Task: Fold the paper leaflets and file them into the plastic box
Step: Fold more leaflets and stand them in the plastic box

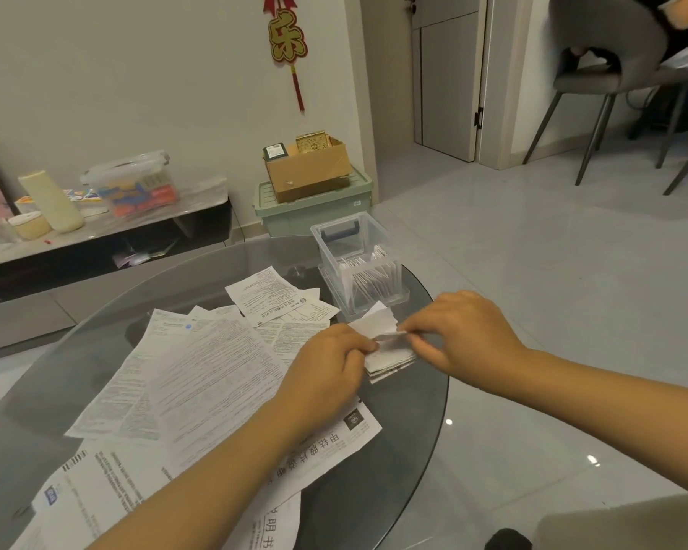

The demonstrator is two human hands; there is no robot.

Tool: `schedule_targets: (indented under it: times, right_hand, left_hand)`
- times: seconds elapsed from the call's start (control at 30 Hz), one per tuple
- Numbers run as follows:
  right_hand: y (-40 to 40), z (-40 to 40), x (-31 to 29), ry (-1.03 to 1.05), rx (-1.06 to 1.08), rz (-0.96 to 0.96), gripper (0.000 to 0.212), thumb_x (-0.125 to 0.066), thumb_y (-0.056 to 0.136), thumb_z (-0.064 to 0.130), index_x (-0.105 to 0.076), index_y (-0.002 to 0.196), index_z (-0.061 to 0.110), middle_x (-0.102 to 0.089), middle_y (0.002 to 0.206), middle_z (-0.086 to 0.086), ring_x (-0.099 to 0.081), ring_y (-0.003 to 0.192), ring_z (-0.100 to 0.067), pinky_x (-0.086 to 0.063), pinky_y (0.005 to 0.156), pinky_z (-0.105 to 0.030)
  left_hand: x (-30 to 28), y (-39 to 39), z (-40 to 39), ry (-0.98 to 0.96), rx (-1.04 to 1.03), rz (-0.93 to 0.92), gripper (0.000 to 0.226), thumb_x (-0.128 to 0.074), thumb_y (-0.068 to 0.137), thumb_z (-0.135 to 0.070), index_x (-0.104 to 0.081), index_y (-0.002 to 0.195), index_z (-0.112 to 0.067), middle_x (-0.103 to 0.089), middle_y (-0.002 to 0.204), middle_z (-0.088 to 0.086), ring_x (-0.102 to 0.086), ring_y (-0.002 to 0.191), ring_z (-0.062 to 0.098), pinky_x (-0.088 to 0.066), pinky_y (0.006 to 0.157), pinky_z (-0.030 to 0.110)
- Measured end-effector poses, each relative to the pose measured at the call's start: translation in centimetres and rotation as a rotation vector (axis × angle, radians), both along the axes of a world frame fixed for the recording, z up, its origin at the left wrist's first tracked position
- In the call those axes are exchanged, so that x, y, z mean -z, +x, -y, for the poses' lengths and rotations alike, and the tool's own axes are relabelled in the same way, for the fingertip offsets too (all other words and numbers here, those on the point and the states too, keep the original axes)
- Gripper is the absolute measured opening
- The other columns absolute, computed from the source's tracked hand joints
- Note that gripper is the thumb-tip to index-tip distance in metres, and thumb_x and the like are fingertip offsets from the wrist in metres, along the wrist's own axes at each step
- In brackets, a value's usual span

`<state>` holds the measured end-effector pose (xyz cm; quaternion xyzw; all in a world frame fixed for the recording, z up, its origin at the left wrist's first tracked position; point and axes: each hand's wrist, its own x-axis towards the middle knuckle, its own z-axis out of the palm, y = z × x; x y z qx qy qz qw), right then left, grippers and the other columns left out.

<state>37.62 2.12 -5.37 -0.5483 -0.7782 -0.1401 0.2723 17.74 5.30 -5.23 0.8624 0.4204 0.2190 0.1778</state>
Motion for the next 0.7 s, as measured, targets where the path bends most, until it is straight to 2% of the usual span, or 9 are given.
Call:
schedule_targets:
  times: [0.07,0.13,0.2,0.27,0.33,0.43,0.57,0.7]
  right_hand:
    - [0.2,0.1,0.7,-0.073,0.003,0.026,0.015,-0.057,0.071,0.027,-0.072,0.069,0.025,-0.064,0.056,0.008,-0.058,0.051,-0.018,-0.042,0.050,-0.025]
    - [0.4,0.4,0.9,-0.091,-0.003,0.047,0.013,-0.057,0.069,0.026,-0.069,0.065,0.022,-0.062,0.055,0.006,-0.057,0.051,-0.019,-0.043,0.048,-0.024]
    - [0.4,0.6,0.9,-0.057,-0.042,0.089,0.013,-0.055,0.067,0.025,-0.067,0.063,0.021,-0.061,0.057,0.006,-0.055,0.052,-0.017,-0.044,0.048,-0.024]
    - [0.3,0.8,1.1,-0.031,-0.095,0.125,0.016,-0.052,0.069,0.026,-0.065,0.062,0.020,-0.061,0.059,0.006,-0.053,0.053,-0.017,-0.043,0.047,-0.024]
    - [0.2,0.8,1.2,-0.018,-0.134,0.158,0.013,-0.055,0.069,0.025,-0.066,0.063,0.020,-0.061,0.061,0.006,-0.052,0.053,-0.017,-0.041,0.046,-0.025]
    - [0.2,0.8,1.3,-0.013,-0.161,0.189,0.010,-0.059,0.068,0.026,-0.066,0.062,0.021,-0.061,0.059,0.006,-0.051,0.052,-0.016,-0.038,0.047,-0.023]
    - [0.2,0.7,1.5,-0.026,-0.171,0.170,0.022,-0.048,0.074,0.028,-0.066,0.062,0.022,-0.060,0.058,0.007,-0.054,0.050,-0.016,-0.042,0.045,-0.023]
    - [0.1,0.8,1.6,-0.054,-0.215,0.173,0.022,-0.051,0.077,0.028,-0.073,0.077,0.025,-0.067,0.071,0.009,-0.060,0.060,-0.014,-0.047,0.048,-0.023]
  left_hand:
    - [0.3,0.1,0.0,0.013,-0.026,0.028,0.021,-0.053,0.092,-0.027,-0.067,0.107,-0.023,-0.054,0.104,-0.014,-0.052,0.094,0.003,-0.036,0.082,0.012]
    - [0.6,0.4,-0.1,-0.001,-0.037,0.051,0.021,-0.064,0.087,-0.031,-0.063,0.106,-0.023,-0.049,0.105,-0.017,-0.053,0.091,-0.002,-0.039,0.080,0.010]
    - [0.6,0.5,-0.4,-0.033,-0.077,0.080,0.019,-0.069,0.084,-0.030,-0.065,0.100,-0.020,-0.054,0.100,-0.016,-0.053,0.085,-0.004,-0.040,0.076,0.007]
    - [0.3,0.5,-0.6,-0.024,-0.106,0.101,0.011,-0.068,0.085,-0.029,-0.070,0.088,-0.019,-0.063,0.091,-0.013,-0.056,0.081,-0.001,-0.043,0.074,0.014]
    - [0.2,0.6,-0.7,0.005,-0.108,0.112,0.012,-0.065,0.087,-0.026,-0.071,0.081,-0.018,-0.066,0.086,-0.010,-0.058,0.079,0.003,-0.044,0.072,0.016]
    - [0.2,0.6,-0.5,0.019,-0.128,0.125,0.012,-0.061,0.090,-0.024,-0.067,0.083,-0.017,-0.062,0.087,-0.008,-0.055,0.078,0.005,-0.040,0.068,0.010]
    - [0.1,0.0,-0.7,0.056,-0.222,0.158,0.013,-0.049,0.096,-0.021,-0.055,0.085,-0.019,-0.052,0.086,-0.013,-0.050,0.081,0.002,-0.036,0.066,0.010]
    - [-0.7,-0.2,-1.0,-0.032,-0.302,0.384,0.012,-0.051,0.095,-0.022,-0.059,0.087,-0.020,-0.062,0.086,-0.010,-0.058,0.081,0.004,-0.044,0.064,0.012]
